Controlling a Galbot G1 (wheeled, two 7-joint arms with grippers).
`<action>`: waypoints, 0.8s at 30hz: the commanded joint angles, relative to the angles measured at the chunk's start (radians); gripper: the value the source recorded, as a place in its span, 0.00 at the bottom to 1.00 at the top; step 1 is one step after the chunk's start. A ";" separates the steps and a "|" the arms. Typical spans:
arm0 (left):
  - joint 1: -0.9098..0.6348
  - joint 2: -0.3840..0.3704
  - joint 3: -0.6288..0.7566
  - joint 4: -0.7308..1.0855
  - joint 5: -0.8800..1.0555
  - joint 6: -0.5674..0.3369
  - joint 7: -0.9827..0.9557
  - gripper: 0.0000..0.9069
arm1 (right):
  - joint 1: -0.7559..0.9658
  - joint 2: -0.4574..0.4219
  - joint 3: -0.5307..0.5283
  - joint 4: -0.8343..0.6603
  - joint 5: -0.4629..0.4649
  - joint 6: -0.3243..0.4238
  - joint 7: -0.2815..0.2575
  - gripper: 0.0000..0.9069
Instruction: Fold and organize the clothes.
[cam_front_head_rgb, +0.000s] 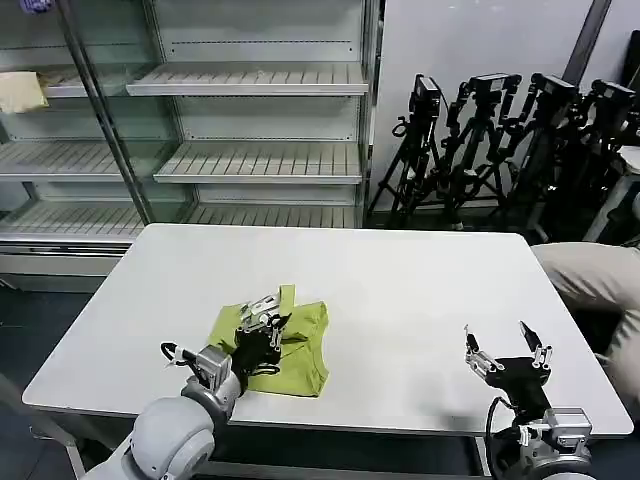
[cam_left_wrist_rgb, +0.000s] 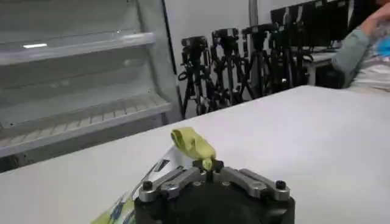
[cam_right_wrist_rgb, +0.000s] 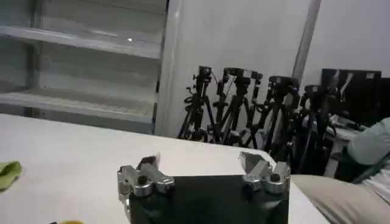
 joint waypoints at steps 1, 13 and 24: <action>-0.065 -0.020 0.036 0.037 -0.039 0.016 -0.040 0.02 | -0.002 0.009 0.002 -0.010 -0.002 0.006 0.001 1.00; -0.079 -0.053 0.041 0.023 -0.153 0.016 -0.095 1.00 | -0.008 0.024 -0.007 -0.013 -0.015 0.013 0.000 1.00; -0.019 0.008 -0.191 0.014 -0.104 0.007 -0.054 1.00 | -0.011 0.018 -0.012 -0.016 -0.013 0.019 -0.003 1.00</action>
